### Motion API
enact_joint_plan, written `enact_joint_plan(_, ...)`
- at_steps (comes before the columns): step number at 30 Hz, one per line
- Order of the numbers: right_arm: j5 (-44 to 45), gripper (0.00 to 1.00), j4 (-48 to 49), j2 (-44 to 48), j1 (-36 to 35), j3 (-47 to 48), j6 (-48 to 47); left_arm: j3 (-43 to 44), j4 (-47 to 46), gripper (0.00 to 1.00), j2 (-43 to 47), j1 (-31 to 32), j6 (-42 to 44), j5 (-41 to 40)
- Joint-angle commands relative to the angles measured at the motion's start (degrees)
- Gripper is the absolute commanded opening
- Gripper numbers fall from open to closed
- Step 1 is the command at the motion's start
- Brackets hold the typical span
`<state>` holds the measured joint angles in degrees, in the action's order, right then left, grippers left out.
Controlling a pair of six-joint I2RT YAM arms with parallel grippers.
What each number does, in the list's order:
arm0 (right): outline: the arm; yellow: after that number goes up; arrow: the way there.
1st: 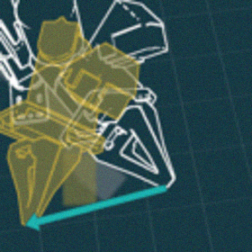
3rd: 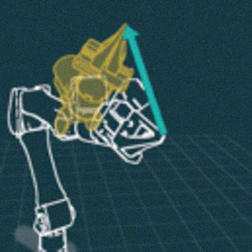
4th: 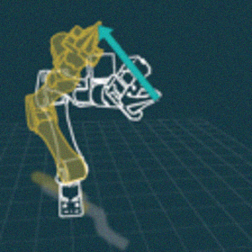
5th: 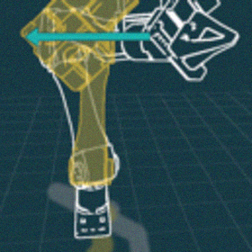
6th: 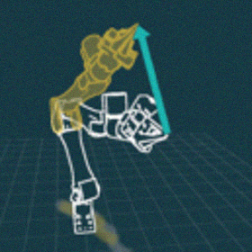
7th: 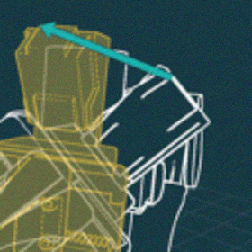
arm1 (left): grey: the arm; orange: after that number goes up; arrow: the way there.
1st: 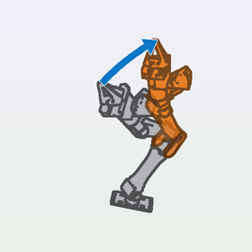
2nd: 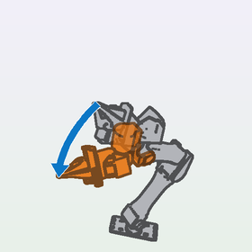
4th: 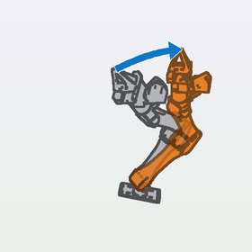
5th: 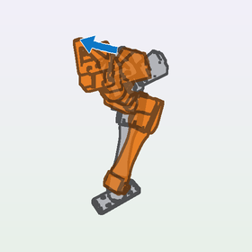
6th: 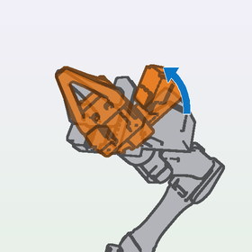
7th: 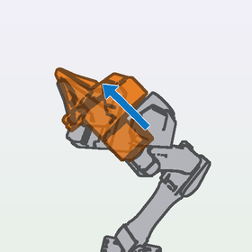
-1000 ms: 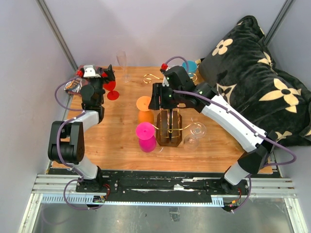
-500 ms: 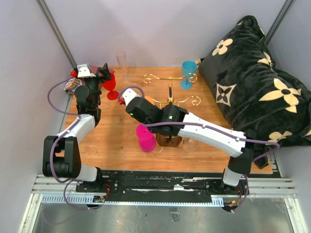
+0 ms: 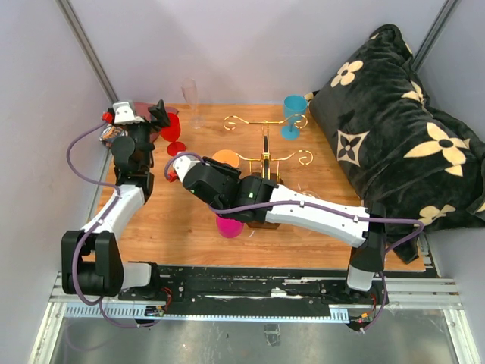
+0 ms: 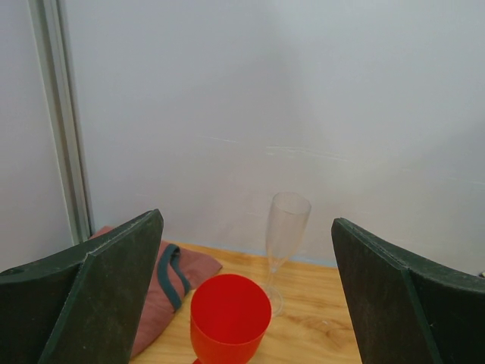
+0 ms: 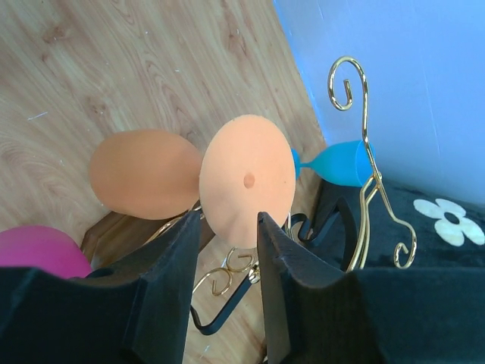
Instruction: Take the wine glass off the wine glass rack
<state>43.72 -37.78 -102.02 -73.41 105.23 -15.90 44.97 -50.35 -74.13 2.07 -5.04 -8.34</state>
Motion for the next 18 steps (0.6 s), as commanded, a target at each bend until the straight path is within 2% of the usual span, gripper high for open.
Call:
enact_joint_plan(1,2.8,0.38,4.4,0.9,-0.7,-2.1,-4.8,-1.0,0.6,1.0,2.8,0.4,-0.4,-1.0)
enact_joint_plan(8,3.9,0.38,7.6,0.3,-0.6,-4.7,-8.1,-1.4,1.3,1.0,4.9,0.4,-0.1,-1.3)
enact_joint_plan(13,5.2,0.15,10.0,0.9,-0.7,-6.5,-10.2,-1.1,2.0,1.0,5.5,0.4,0.0,-1.5)
enact_joint_plan(18,5.3,0.01,10.4,2.4,-0.9,-6.6,-10.7,-1.5,2.7,1.0,6.2,0.4,-0.2,-1.9)
